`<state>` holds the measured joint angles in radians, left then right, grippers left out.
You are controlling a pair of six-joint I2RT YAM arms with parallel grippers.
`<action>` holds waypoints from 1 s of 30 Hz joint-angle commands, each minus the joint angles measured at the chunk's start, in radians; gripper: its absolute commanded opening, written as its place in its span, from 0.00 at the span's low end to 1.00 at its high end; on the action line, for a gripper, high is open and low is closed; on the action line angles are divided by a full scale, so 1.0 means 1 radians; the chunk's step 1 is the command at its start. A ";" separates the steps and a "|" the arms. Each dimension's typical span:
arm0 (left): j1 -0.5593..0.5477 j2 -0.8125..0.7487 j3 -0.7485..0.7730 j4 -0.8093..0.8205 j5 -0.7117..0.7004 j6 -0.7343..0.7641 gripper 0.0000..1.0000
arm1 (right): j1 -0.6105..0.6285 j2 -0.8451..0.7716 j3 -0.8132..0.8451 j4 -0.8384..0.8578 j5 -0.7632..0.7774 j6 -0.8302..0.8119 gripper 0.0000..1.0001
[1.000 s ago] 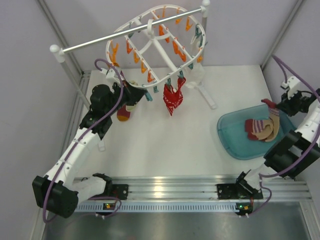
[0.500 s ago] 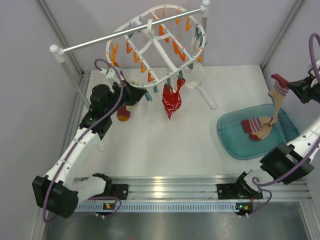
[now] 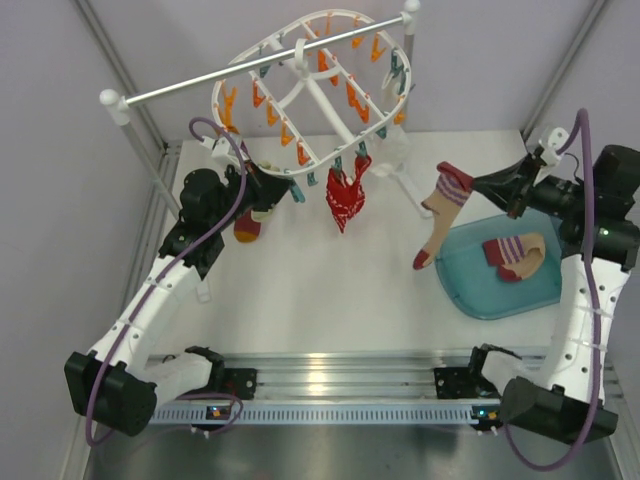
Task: Clip the socks to the hanger
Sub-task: Pick up the sock from the bin, then clamp the sock onto the hanger.
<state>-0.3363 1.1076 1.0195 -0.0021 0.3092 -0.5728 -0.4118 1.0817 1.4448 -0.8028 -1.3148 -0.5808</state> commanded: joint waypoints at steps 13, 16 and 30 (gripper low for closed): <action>0.002 -0.008 0.044 0.036 0.048 -0.076 0.00 | 0.829 -0.201 -0.474 0.688 0.860 0.713 0.00; 0.002 0.003 0.050 0.036 0.050 -0.093 0.00 | 0.944 -0.172 -0.480 0.754 0.989 0.746 0.00; 0.002 0.026 0.042 0.080 0.041 -0.199 0.00 | 1.311 0.099 -0.443 0.913 1.480 0.914 0.00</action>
<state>-0.3355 1.1221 1.0336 0.0021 0.3378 -0.7219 0.8650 1.1522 0.9497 0.0017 0.0124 0.2794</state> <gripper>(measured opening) 0.058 0.005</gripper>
